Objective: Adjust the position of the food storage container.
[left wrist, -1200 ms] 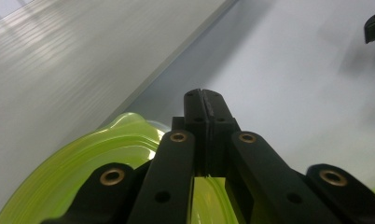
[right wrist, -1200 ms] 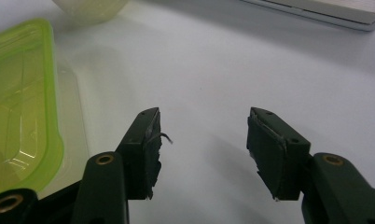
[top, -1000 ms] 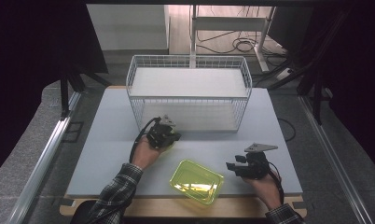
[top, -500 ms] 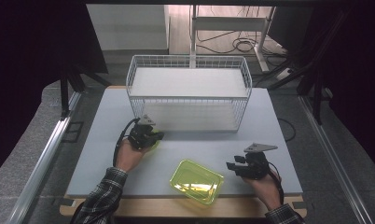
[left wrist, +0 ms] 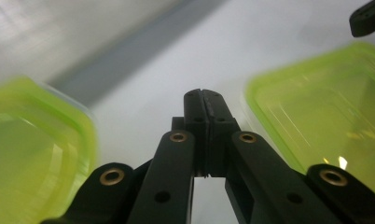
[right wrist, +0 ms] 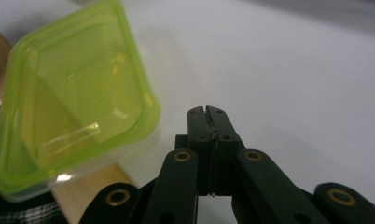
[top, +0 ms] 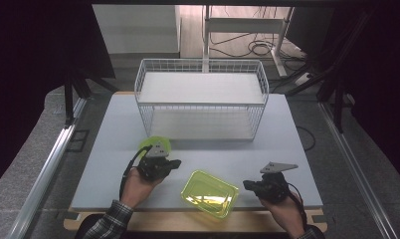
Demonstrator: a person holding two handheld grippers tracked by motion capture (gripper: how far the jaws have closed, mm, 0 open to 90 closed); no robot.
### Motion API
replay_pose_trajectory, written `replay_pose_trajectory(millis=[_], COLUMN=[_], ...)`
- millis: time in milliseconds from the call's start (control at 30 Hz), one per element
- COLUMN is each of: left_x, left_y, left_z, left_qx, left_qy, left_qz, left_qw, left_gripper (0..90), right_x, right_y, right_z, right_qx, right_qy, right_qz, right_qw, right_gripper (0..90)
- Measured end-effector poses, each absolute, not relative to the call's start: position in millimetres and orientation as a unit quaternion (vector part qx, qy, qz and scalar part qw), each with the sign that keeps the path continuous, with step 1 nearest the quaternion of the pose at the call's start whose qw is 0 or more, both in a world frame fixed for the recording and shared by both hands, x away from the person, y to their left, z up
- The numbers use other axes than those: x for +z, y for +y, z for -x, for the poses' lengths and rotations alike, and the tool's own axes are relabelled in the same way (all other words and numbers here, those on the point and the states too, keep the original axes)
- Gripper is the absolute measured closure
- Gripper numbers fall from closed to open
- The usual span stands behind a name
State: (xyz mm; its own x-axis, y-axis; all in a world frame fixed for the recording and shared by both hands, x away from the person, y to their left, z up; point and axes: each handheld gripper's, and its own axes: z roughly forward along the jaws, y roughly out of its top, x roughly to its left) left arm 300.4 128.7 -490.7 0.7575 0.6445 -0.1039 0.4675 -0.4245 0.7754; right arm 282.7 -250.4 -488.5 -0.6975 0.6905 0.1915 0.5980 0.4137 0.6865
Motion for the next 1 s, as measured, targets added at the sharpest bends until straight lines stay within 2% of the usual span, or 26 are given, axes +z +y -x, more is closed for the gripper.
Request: replay_pose_trajectory(millis=[233,333,367,600,1000], left_x=[-517.2,-521.0,-523.1,-526.9,-524.9], left_y=[123.4,120.1,117.0,113.5,108.4], left_z=[-281.0,-279.6,-277.8,-278.2,-279.6], left_qx=[0.059,0.05,0.042,0.031,0.036], left_qy=[0.33,0.326,0.324,0.33,0.337], left_qz=[-0.851,-0.856,-0.858,-0.86,-0.86], left_qw=[0.405,0.398,0.396,0.388,0.383], left_gripper=[89.9,89.9,89.9,89.9,89.9], right_x=[-502.7,-505.0,-506.8,-505.4,-504.7], right_y=[-245.8,-240.3,-235.9,-231.5,-225.3], right_z=[-256.6,-254.4,-255.3,-268.2,-321.3], right_qx=[0.37,0.368,0.371,0.376,0.375], right_qy=[0.849,0.852,0.85,0.84,0.826], right_qz=[-0.378,-0.371,-0.372,-0.389,-0.419], right_qw=[-0.001,-0.013,-0.03,-0.035,-0.031], right_gripper=[89.0,88.6,87.8,87.2,86.5])
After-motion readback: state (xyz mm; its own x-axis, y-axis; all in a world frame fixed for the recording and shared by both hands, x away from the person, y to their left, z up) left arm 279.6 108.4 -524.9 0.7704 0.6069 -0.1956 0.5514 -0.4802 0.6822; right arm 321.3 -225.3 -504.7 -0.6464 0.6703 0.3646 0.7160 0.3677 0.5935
